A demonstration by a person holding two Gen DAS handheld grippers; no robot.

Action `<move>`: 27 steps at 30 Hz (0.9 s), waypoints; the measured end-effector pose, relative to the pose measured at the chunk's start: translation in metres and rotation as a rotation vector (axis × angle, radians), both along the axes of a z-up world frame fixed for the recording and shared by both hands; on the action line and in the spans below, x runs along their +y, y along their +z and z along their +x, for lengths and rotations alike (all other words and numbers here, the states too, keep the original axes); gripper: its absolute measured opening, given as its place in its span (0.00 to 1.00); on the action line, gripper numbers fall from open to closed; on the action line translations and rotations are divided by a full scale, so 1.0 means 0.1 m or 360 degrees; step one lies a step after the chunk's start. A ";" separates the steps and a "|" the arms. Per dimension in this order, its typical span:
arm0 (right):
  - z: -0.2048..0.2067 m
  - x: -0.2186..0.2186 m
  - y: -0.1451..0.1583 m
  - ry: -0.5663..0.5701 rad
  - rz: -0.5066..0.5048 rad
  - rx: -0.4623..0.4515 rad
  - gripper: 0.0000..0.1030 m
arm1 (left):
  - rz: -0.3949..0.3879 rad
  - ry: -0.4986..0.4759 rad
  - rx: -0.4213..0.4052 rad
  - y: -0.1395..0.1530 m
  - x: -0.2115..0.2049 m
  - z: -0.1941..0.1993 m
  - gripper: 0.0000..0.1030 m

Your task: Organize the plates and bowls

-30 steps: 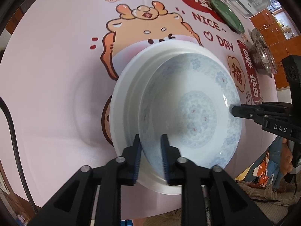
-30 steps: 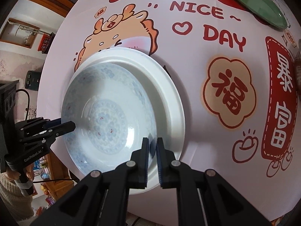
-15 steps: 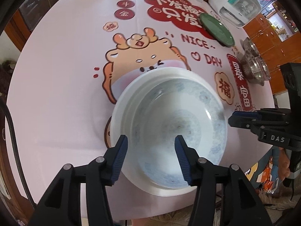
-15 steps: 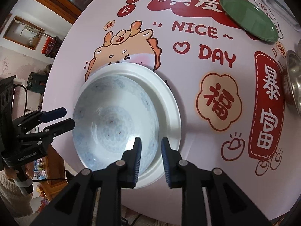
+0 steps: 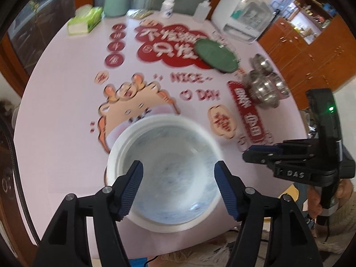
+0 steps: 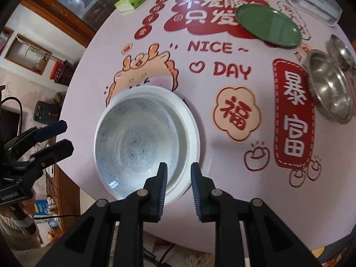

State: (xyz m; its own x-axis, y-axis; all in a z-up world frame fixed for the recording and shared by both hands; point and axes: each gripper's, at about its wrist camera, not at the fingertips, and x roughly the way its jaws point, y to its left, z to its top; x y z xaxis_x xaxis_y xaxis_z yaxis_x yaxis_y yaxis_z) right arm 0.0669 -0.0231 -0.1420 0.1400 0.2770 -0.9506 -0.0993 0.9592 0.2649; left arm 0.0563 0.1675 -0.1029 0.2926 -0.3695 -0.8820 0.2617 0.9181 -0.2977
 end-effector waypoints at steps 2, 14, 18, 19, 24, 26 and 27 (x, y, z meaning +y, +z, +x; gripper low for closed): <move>-0.03 -0.07 0.13 -0.0026 -0.0017 -0.0046 0.21 | -0.0033 -0.0045 -0.0038 0.16 -0.08 0.00 0.63; 0.10 -0.67 1.17 -0.0192 -0.0176 -0.0406 0.21 | -0.0078 -0.0210 -0.0374 1.16 -0.58 0.33 0.72; 0.26 -0.93 1.48 -0.0245 -0.0238 -0.0520 0.21 | -0.0095 -0.0215 -0.0450 1.40 -0.80 0.52 0.72; 0.32 -1.00 1.56 -0.0260 -0.0247 -0.0548 0.21 | -0.0098 -0.0214 -0.0478 1.47 -0.88 0.58 0.74; 0.58 -1.35 1.82 -0.0352 -0.0255 -0.0655 0.37 | -0.0108 -0.0195 -0.0567 1.67 -1.16 0.89 0.83; 0.70 -1.51 1.87 -0.0385 -0.0259 -0.0677 0.38 | -0.0121 -0.0195 -0.0572 1.71 -1.29 1.04 0.85; 0.80 -1.62 1.87 -0.0403 -0.0254 -0.0680 0.38 | -0.0119 -0.0181 -0.0570 1.70 -1.36 1.13 0.85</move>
State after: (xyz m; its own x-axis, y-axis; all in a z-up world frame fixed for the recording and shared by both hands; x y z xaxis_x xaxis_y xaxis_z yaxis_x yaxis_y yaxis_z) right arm 0.1467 -0.1849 0.0447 0.5686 0.0406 -0.8216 0.0736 0.9923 0.0999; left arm 0.1689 0.0315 0.0674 0.5307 -0.4765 -0.7009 0.4601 0.8565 -0.2340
